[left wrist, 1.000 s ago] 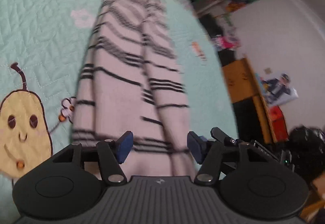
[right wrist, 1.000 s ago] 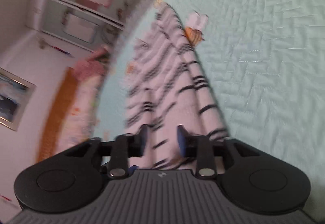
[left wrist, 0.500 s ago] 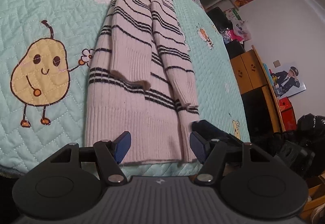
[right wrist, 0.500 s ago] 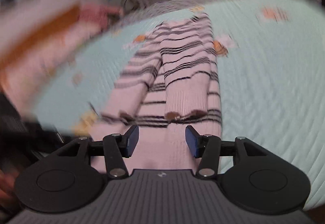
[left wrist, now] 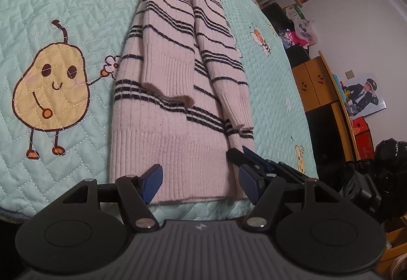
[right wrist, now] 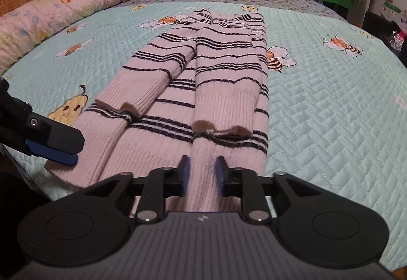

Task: Fold clothes
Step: 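Move both grippers to the ribbed hem of the folded sweater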

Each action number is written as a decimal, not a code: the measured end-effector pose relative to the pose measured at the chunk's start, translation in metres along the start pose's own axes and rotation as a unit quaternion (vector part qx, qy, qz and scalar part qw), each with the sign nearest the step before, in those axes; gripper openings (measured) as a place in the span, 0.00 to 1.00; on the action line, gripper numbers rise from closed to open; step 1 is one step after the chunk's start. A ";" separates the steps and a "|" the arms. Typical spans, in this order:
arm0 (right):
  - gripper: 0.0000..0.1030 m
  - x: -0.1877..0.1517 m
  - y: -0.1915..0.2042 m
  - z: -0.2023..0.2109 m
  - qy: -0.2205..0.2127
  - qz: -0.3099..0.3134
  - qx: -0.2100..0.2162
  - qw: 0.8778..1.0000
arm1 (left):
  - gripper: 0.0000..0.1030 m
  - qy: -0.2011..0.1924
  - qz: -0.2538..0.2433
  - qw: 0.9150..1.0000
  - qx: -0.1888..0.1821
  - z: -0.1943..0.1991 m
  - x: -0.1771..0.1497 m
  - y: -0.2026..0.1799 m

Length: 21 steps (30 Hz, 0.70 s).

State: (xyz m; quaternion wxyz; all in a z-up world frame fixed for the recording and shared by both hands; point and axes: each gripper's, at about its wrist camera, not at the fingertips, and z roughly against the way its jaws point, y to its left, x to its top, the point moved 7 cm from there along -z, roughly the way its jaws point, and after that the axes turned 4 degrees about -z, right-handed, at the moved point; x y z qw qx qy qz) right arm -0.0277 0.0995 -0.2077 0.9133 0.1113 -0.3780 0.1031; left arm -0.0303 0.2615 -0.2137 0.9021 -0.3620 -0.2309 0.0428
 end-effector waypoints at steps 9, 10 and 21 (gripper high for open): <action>0.00 -0.005 0.014 -0.007 0.041 -0.006 0.029 0.999 | 0.69 -0.019 0.009 1.000 0.002 0.019 0.008 0.006; 0.01 -0.010 0.014 -0.011 0.048 0.003 0.022 0.999 | 0.69 -0.020 0.007 1.000 0.002 0.021 0.008 0.008; 0.29 0.057 -0.040 0.013 -0.026 -0.270 0.186 0.944 | 0.69 -0.021 0.027 0.999 0.002 0.020 0.020 0.019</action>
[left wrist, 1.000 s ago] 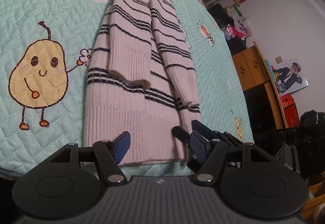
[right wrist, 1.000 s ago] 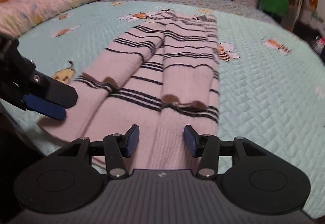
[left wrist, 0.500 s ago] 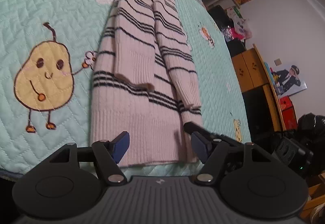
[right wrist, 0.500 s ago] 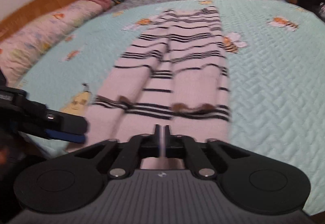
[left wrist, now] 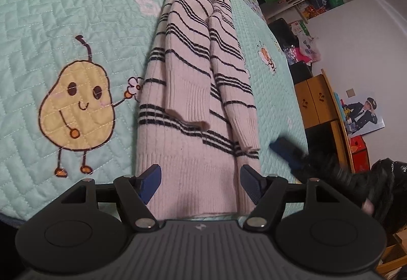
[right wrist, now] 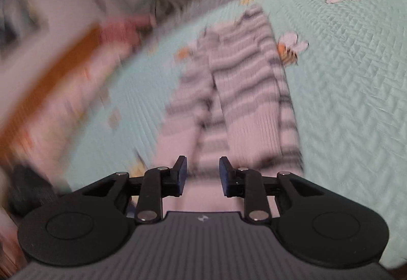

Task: Fold clothes
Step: 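Move both grippers to the ribbed hem of the folded sweater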

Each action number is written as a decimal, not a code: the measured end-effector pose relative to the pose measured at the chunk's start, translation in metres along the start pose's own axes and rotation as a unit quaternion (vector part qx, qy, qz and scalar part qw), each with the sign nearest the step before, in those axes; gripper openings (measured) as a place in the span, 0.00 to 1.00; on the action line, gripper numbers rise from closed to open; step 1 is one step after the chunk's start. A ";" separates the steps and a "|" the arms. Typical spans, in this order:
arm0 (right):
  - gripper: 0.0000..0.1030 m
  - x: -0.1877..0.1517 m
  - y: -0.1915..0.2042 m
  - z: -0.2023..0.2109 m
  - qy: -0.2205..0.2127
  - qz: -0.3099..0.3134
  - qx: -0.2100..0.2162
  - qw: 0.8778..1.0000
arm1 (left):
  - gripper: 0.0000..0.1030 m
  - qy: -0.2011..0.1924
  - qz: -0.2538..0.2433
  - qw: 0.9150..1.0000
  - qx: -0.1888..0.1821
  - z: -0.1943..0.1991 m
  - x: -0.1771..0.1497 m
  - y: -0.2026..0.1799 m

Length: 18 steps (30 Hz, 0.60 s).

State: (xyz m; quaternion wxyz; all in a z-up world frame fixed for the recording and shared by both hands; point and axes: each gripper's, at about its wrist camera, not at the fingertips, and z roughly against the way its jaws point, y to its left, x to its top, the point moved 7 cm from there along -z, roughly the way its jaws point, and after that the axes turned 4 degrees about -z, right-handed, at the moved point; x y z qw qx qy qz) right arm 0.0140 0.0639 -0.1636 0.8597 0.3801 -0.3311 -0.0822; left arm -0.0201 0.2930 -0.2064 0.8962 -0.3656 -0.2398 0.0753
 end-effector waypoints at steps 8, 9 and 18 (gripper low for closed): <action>0.20 -0.002 -0.065 -0.032 0.029 -0.120 -0.007 0.992 | 0.69 -0.022 0.013 1.000 0.001 0.008 0.014 0.012; 0.26 -0.001 -0.062 -0.023 0.020 -0.127 0.011 0.992 | 0.69 -0.030 0.024 0.999 0.004 0.009 0.018 0.018; 0.59 0.002 -0.098 0.011 0.045 -0.141 -0.010 0.989 | 0.70 -0.036 0.098 0.995 0.005 -0.010 0.039 0.049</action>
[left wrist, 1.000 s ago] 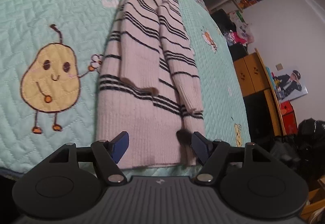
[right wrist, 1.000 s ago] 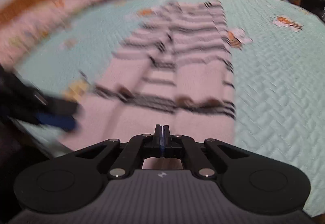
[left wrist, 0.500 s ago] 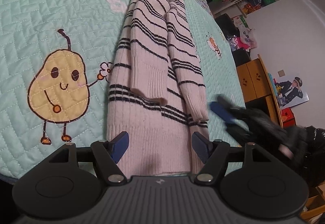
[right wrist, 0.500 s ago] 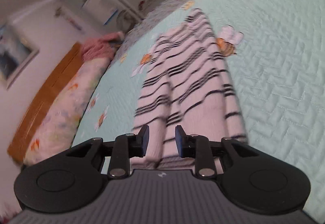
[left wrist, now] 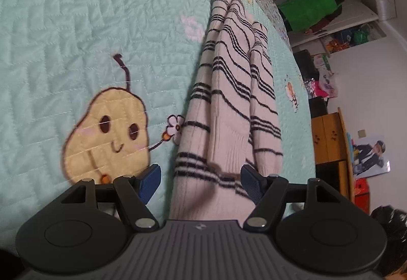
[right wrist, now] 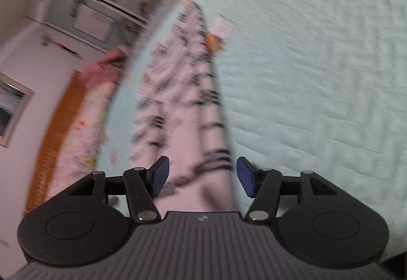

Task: Fold clothes
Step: 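Move both grippers to the ribbed hem of the folded sweater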

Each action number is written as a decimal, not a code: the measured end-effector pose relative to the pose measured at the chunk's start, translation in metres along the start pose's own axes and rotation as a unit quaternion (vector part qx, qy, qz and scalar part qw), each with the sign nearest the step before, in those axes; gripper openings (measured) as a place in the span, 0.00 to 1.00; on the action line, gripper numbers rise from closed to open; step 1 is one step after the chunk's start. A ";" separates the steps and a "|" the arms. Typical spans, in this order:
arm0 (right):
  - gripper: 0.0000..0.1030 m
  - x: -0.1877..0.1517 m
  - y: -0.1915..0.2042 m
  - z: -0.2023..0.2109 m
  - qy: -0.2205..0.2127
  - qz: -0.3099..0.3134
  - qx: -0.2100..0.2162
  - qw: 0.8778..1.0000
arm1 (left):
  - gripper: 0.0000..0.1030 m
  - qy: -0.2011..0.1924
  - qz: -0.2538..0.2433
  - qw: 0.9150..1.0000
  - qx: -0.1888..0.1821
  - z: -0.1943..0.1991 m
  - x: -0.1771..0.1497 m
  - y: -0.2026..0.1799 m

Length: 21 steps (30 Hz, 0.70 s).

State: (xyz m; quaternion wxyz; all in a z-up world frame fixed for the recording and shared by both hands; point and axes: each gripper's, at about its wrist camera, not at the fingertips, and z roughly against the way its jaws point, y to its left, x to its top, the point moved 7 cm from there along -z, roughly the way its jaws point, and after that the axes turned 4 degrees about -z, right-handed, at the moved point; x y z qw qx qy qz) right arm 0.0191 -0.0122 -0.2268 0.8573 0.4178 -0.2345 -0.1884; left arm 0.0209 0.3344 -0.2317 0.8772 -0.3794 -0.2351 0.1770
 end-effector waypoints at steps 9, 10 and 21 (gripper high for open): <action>0.61 -0.003 0.005 -0.023 0.043 0.000 0.018 0.999 | 0.71 0.015 -0.009 1.000 -0.001 -0.017 0.008 -0.005; 0.63 -0.004 0.007 -0.025 0.046 0.001 0.019 0.999 | 0.71 0.018 -0.012 1.000 0.000 -0.019 0.009 -0.007; 0.75 -0.001 0.020 -0.042 0.094 0.005 0.057 0.994 | 0.75 0.038 -0.021 0.998 -0.047 -0.028 0.013 -0.007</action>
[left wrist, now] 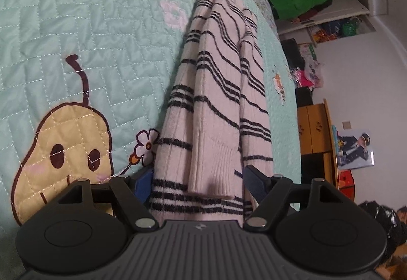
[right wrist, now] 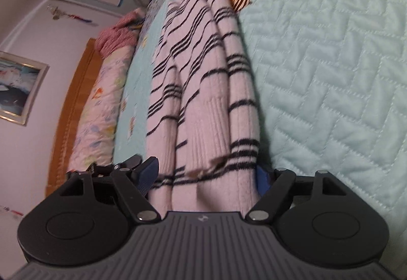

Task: Fold clothes
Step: 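Move both grippers to the ribbed hem of the folded sweater, then close the left gripper on the ribbed hem while the right gripper grasps it too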

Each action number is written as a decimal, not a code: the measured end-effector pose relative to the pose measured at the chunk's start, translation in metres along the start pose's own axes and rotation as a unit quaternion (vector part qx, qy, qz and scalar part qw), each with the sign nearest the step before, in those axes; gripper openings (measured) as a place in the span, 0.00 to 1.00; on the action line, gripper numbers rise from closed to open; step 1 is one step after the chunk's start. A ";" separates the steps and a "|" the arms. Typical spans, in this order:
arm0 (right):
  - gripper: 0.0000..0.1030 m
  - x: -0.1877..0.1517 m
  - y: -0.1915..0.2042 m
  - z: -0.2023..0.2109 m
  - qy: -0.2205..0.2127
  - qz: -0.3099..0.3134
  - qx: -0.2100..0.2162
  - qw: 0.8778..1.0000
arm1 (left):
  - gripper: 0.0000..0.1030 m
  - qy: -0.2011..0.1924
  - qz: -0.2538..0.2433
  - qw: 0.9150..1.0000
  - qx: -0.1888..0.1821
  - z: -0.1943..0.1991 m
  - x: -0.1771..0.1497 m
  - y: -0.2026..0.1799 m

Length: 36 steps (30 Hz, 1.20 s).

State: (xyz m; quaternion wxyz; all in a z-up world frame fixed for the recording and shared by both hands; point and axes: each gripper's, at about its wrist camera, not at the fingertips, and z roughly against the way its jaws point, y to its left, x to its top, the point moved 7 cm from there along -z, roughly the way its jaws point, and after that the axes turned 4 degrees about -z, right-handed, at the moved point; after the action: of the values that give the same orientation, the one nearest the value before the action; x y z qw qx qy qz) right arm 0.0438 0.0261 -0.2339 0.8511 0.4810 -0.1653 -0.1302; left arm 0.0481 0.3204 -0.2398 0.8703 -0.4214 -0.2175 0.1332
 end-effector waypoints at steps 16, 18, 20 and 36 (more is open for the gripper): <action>0.75 0.012 0.001 -0.012 0.018 -0.001 0.031 0.999 | 0.75 0.049 -0.018 0.997 -0.062 -0.017 -0.010 -0.008; 0.75 0.012 0.000 -0.013 0.025 0.001 0.032 0.999 | 0.75 0.053 -0.013 0.996 -0.064 -0.018 -0.009 -0.009; 0.75 0.014 0.000 -0.014 0.036 -0.001 0.035 0.999 | 0.75 0.057 -0.009 0.996 -0.067 -0.020 -0.009 -0.009; 0.74 0.026 -0.009 -0.013 0.020 -0.064 0.077 0.995 | 0.75 0.061 0.021 0.995 -0.077 -0.026 -0.011 -0.011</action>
State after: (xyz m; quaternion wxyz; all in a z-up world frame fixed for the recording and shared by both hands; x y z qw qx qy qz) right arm 0.0723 0.0216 -0.2439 0.8048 0.5569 -0.1264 -0.1620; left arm 0.0513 0.2918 -0.2485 0.8440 -0.4987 -0.1647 0.1084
